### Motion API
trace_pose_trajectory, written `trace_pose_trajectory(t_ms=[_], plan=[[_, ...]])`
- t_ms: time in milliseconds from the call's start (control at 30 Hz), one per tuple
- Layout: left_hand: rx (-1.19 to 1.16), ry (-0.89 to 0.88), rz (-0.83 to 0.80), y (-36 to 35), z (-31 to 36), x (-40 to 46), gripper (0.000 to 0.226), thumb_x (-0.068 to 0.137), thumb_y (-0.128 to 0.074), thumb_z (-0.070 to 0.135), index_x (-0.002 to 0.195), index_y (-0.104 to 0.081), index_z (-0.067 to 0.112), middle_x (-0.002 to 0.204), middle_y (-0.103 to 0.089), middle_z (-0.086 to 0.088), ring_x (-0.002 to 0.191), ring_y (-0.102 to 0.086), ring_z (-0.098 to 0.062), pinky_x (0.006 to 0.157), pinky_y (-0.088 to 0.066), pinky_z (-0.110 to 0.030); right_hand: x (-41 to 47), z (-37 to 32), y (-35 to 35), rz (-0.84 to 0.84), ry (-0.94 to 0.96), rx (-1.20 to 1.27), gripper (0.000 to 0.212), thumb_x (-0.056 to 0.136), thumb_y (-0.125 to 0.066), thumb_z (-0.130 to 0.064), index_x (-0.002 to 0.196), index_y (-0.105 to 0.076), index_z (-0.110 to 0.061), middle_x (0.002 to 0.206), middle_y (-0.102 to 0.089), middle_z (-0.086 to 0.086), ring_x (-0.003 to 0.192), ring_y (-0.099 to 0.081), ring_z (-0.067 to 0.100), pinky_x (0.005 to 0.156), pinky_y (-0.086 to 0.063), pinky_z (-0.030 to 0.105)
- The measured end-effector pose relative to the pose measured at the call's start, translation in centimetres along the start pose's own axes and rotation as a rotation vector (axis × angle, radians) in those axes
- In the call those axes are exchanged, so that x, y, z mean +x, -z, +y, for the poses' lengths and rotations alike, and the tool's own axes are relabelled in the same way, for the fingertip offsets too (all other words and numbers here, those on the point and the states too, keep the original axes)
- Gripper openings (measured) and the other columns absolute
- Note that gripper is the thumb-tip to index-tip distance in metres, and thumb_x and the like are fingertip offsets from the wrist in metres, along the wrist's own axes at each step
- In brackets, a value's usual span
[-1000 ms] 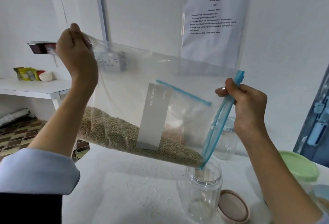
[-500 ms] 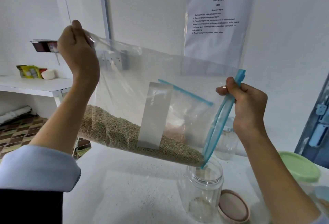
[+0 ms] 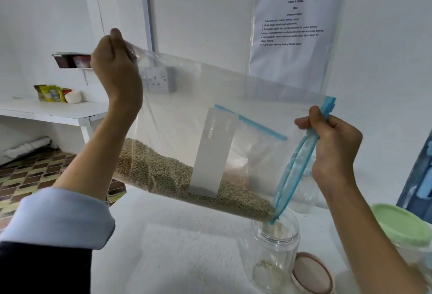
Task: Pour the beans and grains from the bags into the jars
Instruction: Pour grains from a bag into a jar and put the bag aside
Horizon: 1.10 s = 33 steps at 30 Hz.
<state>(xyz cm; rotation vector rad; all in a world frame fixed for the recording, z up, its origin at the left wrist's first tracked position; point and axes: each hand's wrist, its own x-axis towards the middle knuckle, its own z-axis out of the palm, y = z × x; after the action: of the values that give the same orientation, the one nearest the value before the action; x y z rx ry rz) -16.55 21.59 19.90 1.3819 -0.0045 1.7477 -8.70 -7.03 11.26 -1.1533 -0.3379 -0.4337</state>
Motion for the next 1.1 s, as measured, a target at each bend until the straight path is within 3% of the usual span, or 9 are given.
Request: trace_pose_trajectory(t_ms=[100,267,400,567,733,1100], plan=[[-0.014,0.007,0.011,0.0,0.1,0.1,0.038,0.092,-0.038,0.031,0.057,-0.037,0.018,0.049,-0.033,0.000,0.045,-0.030,-0.017,0.045,-0.024,-0.029,0.0,0.0,-0.1,-0.003,-0.001,0.007,0.026,0.089,-0.065,-0.021,0.064,-0.066,-0.015,0.057,-0.068,-0.012,0.064,-0.062,0.002,0.066,-0.045,0.007],[-0.054,-0.002,-0.001,-0.2,0.2,0.0,0.041,0.096,-0.036,0.023,0.056,-0.039,0.019,0.045,-0.037,0.008,0.044,-0.030,-0.014,0.044,-0.025,-0.025,-0.2,0.3,-0.4,0.001,0.012,0.002,0.027,0.089,-0.064,-0.021,0.062,-0.066,-0.017,0.058,-0.068,-0.012,0.067,-0.061,0.004,0.072,-0.046,0.014],[-0.042,-0.003,0.006,-0.2,0.3,-0.1,0.040,0.095,-0.036,0.025,0.056,-0.037,0.019,0.048,-0.035,0.000,0.044,-0.030,-0.016,0.044,-0.025,-0.027,-0.1,0.6,-0.3,0.018,0.035,-0.003,0.028,0.090,-0.064,-0.023,0.062,-0.065,-0.018,0.058,-0.068,-0.013,0.066,-0.061,0.003,0.073,-0.046,0.015],[-0.071,0.000,0.004,-0.3,0.4,-0.2,0.040,0.096,-0.037,0.024,0.056,-0.037,0.019,0.044,-0.035,0.008,0.043,-0.030,-0.014,0.043,-0.025,-0.025,-0.2,0.9,-0.3,0.048,0.069,-0.012,0.029,0.091,-0.063,-0.023,0.062,-0.065,-0.018,0.058,-0.068,-0.014,0.063,-0.061,0.000,0.070,-0.045,0.011],[-0.035,-0.014,0.008,-0.5,0.5,-0.2,0.038,0.094,-0.037,0.027,0.058,-0.034,0.018,0.050,-0.033,-0.002,0.044,-0.028,-0.018,0.042,-0.024,-0.025,-0.1,1.2,-0.4,0.066,0.106,-0.030,0.031,0.091,-0.062,-0.023,0.060,-0.064,-0.020,0.058,-0.067,-0.014,0.063,-0.061,0.000,0.068,-0.044,0.010],[-0.090,-0.029,0.002,-0.7,0.8,-0.4,0.039,0.097,-0.037,0.021,0.059,-0.034,0.017,0.048,-0.031,0.002,0.044,-0.028,-0.015,0.040,-0.025,-0.020,-0.1,1.5,-0.6,0.086,0.104,0.013,0.035,0.092,-0.061,-0.021,0.058,-0.062,-0.019,0.056,-0.066,-0.011,0.062,-0.060,0.003,0.070,-0.045,0.013]])
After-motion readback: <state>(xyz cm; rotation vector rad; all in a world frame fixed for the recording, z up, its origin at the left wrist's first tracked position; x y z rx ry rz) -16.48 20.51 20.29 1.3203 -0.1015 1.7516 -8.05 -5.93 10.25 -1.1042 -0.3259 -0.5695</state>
